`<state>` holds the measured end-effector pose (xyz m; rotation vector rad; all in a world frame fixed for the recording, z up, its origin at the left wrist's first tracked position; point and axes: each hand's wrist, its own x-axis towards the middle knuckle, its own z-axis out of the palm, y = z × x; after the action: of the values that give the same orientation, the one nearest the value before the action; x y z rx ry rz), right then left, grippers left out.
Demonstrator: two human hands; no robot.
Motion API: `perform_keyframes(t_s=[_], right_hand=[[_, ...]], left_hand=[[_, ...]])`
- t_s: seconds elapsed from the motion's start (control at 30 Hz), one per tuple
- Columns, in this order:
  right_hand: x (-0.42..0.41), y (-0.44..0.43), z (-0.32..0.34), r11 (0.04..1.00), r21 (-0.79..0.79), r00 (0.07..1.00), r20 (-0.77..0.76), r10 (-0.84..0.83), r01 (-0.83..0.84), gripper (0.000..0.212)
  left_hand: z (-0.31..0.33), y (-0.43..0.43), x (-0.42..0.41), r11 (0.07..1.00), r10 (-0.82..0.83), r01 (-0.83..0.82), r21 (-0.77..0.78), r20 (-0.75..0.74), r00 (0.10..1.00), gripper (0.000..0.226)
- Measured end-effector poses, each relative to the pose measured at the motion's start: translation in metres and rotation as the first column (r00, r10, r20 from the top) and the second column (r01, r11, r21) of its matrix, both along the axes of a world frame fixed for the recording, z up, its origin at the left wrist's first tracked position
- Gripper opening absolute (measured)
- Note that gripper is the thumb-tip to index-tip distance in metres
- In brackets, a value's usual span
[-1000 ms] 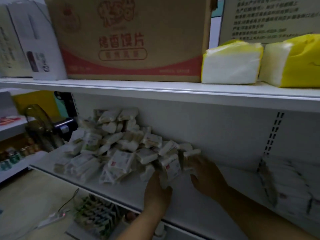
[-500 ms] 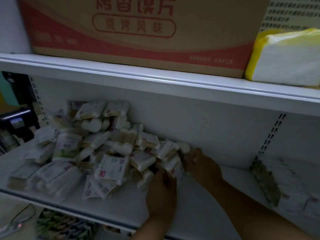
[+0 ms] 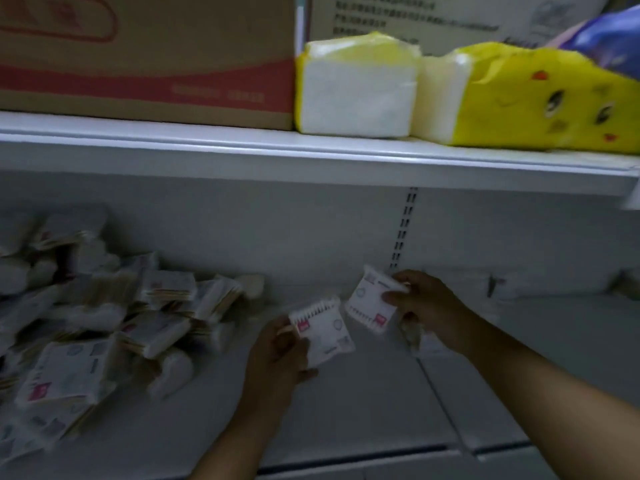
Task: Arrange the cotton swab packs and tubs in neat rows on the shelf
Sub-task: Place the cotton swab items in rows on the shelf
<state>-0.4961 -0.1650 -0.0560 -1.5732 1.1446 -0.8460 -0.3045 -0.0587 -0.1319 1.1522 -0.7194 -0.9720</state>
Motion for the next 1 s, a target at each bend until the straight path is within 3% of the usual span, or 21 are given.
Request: perform_keyframes(t_s=[0.1,0.23,0.43,0.57,0.7,0.87,1.0], right_hand=[[-0.04,-0.006,0.004,0.997,0.073,0.993,0.111,-0.028,0.02,0.021],[-0.096,-0.013,-0.003,0.977,0.199,0.937,0.35,0.008,-0.083,0.04],[-0.17,-0.034,-0.016,0.979,0.202,0.923,0.376,-0.085,0.008,0.044],[-0.198,-0.042,-0.039,0.981,0.19,0.96,0.266,-0.085,0.034,0.046],[-0.199,-0.041,-0.068,0.986,0.147,0.99,0.103,-0.092,0.076,0.02],[-0.192,-0.042,-0.103,0.994,-0.046,0.988,-0.115,-0.104,0.099,0.021],[-0.186,-0.042,-0.118,0.934,-0.344,0.937,-0.282,-0.204,0.099,0.017]], left_hand=[[0.008,-0.013,-0.03,0.995,-0.096,0.096,0.011,-0.069,0.993,0.031],[0.008,-0.035,-0.069,0.986,-0.152,0.158,0.048,-0.115,0.982,0.028],[0.009,-0.064,-0.122,0.979,-0.186,0.189,0.074,-0.041,0.982,0.028],[-0.006,-0.068,-0.148,0.995,-0.08,0.06,0.084,0.258,0.963,0.027],[-0.027,-0.067,-0.169,0.997,0.017,-0.05,0.066,0.424,0.906,0.036],[-0.042,-0.076,-0.183,0.976,0.166,-0.213,0.045,0.476,0.864,0.032],[-0.047,-0.081,-0.191,0.987,0.059,-0.136,0.09,0.579,0.813,0.046]])
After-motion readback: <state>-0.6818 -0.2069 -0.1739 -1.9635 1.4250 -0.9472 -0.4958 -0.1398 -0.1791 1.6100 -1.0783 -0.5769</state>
